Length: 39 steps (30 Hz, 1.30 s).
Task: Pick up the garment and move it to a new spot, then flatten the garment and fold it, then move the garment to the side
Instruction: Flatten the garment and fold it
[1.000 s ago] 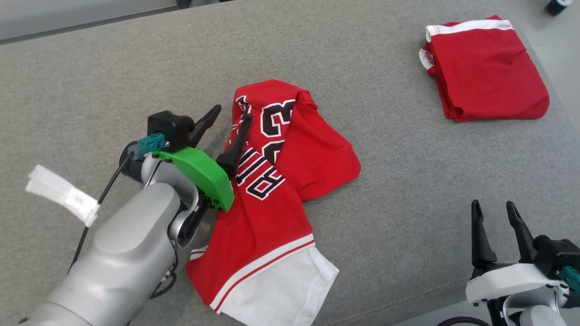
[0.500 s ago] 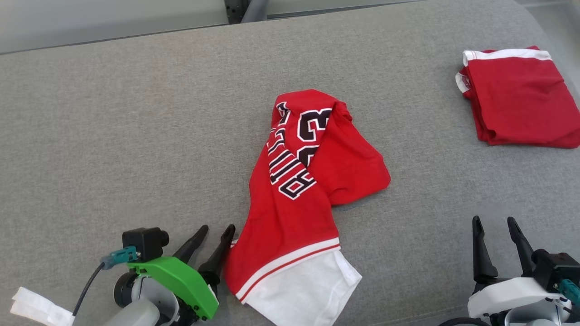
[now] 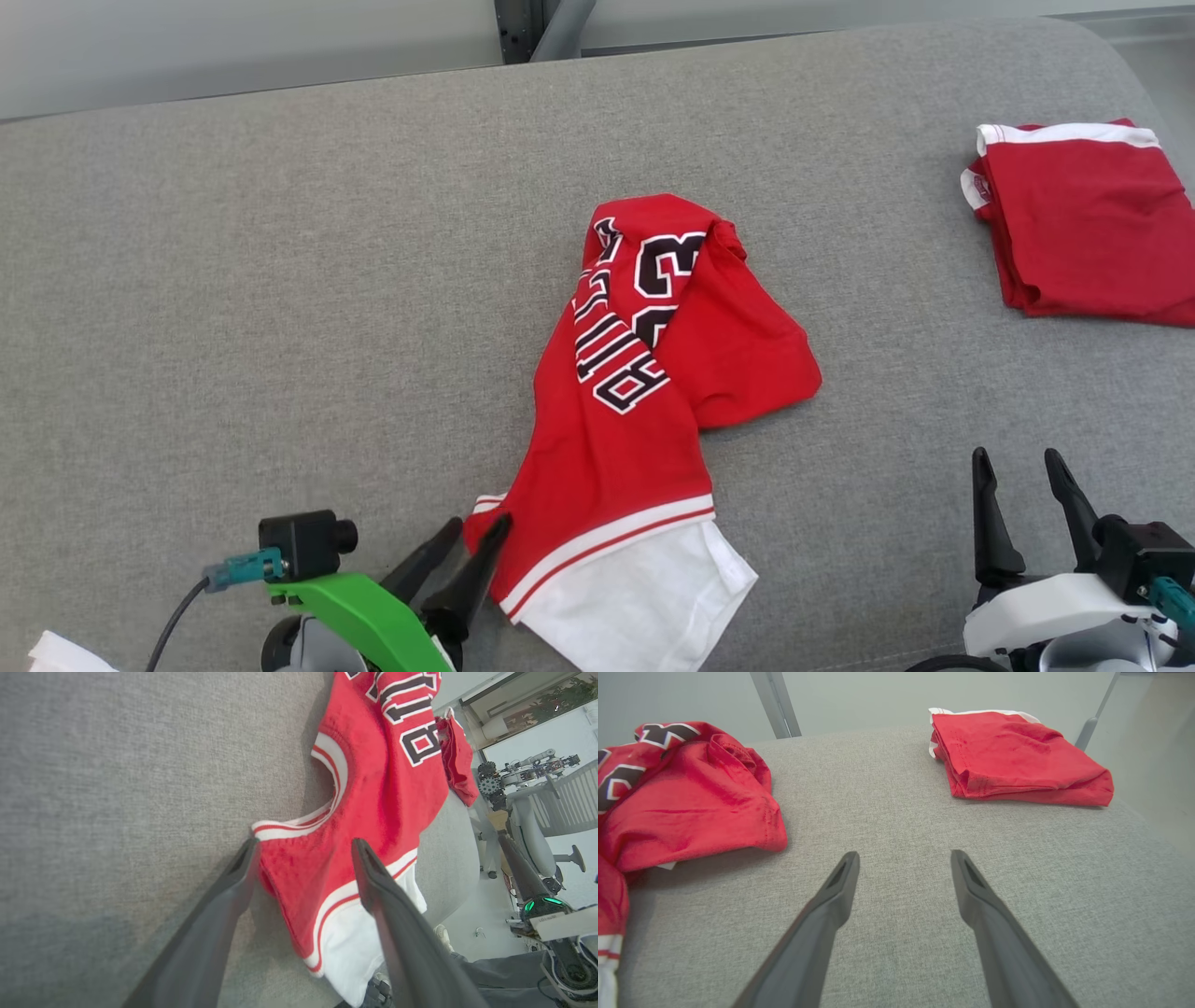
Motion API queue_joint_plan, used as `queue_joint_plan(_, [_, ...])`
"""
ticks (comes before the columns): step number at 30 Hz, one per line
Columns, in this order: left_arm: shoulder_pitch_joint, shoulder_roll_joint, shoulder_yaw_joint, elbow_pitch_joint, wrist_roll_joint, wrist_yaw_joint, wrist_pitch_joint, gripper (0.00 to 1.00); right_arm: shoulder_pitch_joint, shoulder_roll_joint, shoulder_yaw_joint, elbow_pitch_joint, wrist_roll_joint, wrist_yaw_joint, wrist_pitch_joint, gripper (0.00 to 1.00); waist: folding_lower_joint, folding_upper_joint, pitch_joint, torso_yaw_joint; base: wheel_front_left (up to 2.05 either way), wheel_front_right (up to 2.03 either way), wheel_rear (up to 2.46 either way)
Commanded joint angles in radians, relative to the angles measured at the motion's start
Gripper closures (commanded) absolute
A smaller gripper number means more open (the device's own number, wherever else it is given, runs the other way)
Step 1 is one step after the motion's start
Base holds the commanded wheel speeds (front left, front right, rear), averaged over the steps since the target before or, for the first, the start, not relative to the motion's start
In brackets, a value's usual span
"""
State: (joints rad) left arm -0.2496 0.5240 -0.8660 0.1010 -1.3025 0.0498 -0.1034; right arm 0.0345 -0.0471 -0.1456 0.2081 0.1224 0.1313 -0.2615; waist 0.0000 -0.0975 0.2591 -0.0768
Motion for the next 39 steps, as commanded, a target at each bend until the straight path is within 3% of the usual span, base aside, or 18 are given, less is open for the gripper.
queue_joint_plan(1, [0.025,0.008,-0.002,-0.008,-0.010,-0.009,0.012,0.00,0.011,-0.003,-0.002,0.001,0.002,-0.001,-0.001,0.00,0.0000,0.0000,0.001,-0.001,0.00,0.00,0.00])
queue_joint_plan(8, [0.032,-0.021,-0.032,-0.015,-0.044,-0.042,0.056,0.00,0.000,-0.003,0.006,0.006,0.008,-0.001,-0.001,0.00,0.0000,0.0000,0.012,-0.010,0.00,0.00,0.00])
queue_joint_plan(9, [0.028,-0.026,-0.035,-0.009,-0.046,-0.047,0.062,0.16,-0.003,-0.003,0.007,0.006,0.009,-0.001,-0.001,0.00,0.0000,0.0000,0.014,-0.012,0.00,0.00,0.00])
queue_joint_plan(10, [0.022,-0.030,-0.038,-0.001,-0.043,-0.051,0.062,0.82,-0.007,-0.003,0.008,0.005,0.009,-0.001,-0.001,0.00,0.0000,0.0000,0.016,-0.015,0.00,0.00,0.00])
queue_joint_plan(11, [0.016,-0.035,-0.042,0.007,-0.037,-0.056,0.063,1.00,-0.010,-0.003,0.010,0.005,0.010,-0.001,-0.001,0.00,0.0000,0.0000,0.019,-0.017,0.00,0.00,0.00])
queue_joint_plan(15, [-0.016,-0.021,-0.028,0.029,-0.024,-0.069,0.054,1.00,-0.014,-0.003,0.005,0.001,0.015,-0.001,-0.001,0.00,0.0000,0.0000,0.027,-0.025,0.00,0.00,0.00])
queue_joint_plan(20, [-0.044,0.082,0.015,0.013,-0.028,-0.080,0.079,1.00,-0.008,-0.003,-0.001,-0.001,0.020,-0.001,-0.001,0.00,0.0000,0.0000,0.035,-0.029,0.00,0.00,0.00])
queue_joint_plan(26, [-0.085,0.197,0.075,-0.018,-0.047,-0.062,0.115,1.00,-0.010,-0.003,-0.002,0.006,0.030,-0.001,-0.001,0.00,0.0000,0.0000,0.039,-0.026,0.00,0.00,0.00])
queue_joint_plan(32, [-0.128,0.205,0.098,0.024,-0.026,-0.029,0.115,1.00,-0.019,-0.003,0.008,0.011,0.036,-0.001,-0.001,0.00,0.0000,0.0000,0.040,-0.027,0.00,0.00,0.00])
queue_joint_plan(33, [-0.131,0.197,0.096,0.032,-0.020,-0.021,0.108,0.82,-0.021,-0.003,0.010,0.012,0.037,-0.001,-0.001,0.00,0.0000,0.0000,0.039,-0.029,0.00,0.00,0.00])
queue_joint_plan(34, [-0.133,0.190,0.092,0.042,-0.010,-0.011,0.099,0.22,-0.022,-0.003,0.011,0.013,0.037,-0.001,-0.001,0.00,0.0000,0.0000,0.039,-0.031,0.00,0.00,0.00])
queue_joint_plan(35, [-0.133,0.192,0.083,0.052,0.014,0.002,0.092,0.00,-0.022,-0.003,0.011,0.013,0.037,-0.001,-0.001,0.00,0.0000,0.0000,0.038,-0.035,0.00,0.00,0.00])
queue_joint_plan(39, [-0.103,0.204,0.078,0.070,0.106,0.125,0.012,0.00,-0.013,-0.004,0.004,0.009,0.036,-0.001,-0.001,0.00,0.0000,0.0000,0.031,-0.054,0.00,0.00,0.00])
